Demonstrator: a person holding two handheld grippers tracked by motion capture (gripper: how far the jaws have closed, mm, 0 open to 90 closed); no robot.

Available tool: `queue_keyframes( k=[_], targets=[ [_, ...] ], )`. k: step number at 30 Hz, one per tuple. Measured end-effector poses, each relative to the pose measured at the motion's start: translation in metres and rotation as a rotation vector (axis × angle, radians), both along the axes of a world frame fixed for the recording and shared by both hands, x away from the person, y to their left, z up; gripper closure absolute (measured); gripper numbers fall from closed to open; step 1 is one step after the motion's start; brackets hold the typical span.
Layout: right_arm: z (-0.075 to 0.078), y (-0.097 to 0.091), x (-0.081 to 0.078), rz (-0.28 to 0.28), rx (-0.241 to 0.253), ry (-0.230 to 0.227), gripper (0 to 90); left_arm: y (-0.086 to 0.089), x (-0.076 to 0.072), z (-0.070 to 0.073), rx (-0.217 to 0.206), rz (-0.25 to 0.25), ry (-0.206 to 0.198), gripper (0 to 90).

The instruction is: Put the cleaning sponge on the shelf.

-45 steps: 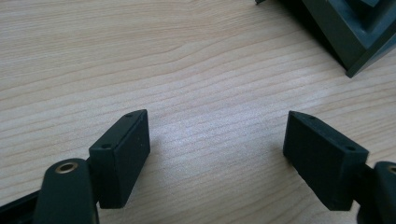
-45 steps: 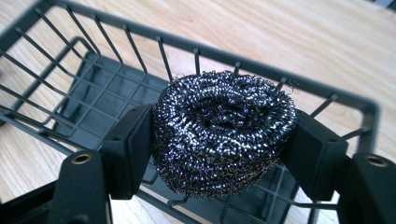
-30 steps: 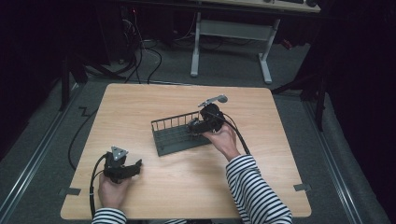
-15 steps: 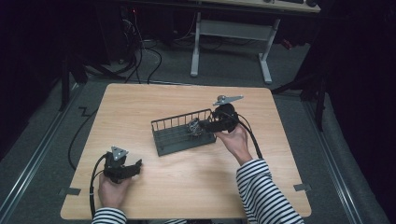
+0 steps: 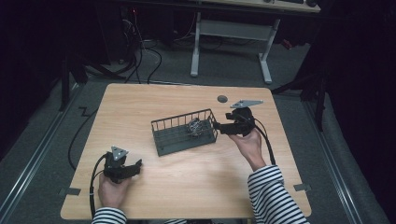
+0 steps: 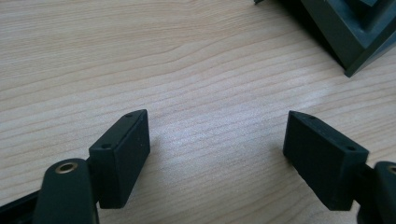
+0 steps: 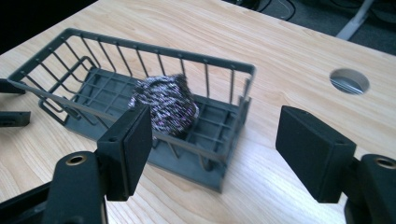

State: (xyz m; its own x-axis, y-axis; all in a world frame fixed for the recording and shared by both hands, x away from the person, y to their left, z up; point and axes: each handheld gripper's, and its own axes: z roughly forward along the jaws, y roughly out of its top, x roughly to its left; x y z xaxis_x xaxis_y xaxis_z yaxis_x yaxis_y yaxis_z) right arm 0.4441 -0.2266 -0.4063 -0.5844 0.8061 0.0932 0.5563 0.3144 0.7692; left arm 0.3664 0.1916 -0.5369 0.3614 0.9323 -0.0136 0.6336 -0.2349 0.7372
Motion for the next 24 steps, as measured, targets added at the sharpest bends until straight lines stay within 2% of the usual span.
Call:
queue_keyframes(
  k=[12,16,24],
  targets=[
    [-0.002,-0.035,-0.014,-0.049,0.026,-0.012,27.9,0.0,0.0,0.0,0.0,0.0,0.0,23.1],
    [0.004,-0.049,-0.023,-0.07,0.052,-0.043,28.6,0.0,0.0,0.0,0.0,0.0,0.0,23.1],
    [0.001,-0.067,-0.037,-0.093,0.043,-0.048,28.5,0.0,0.0,0.0,0.0,0.0,0.0,23.1]
  ],
)
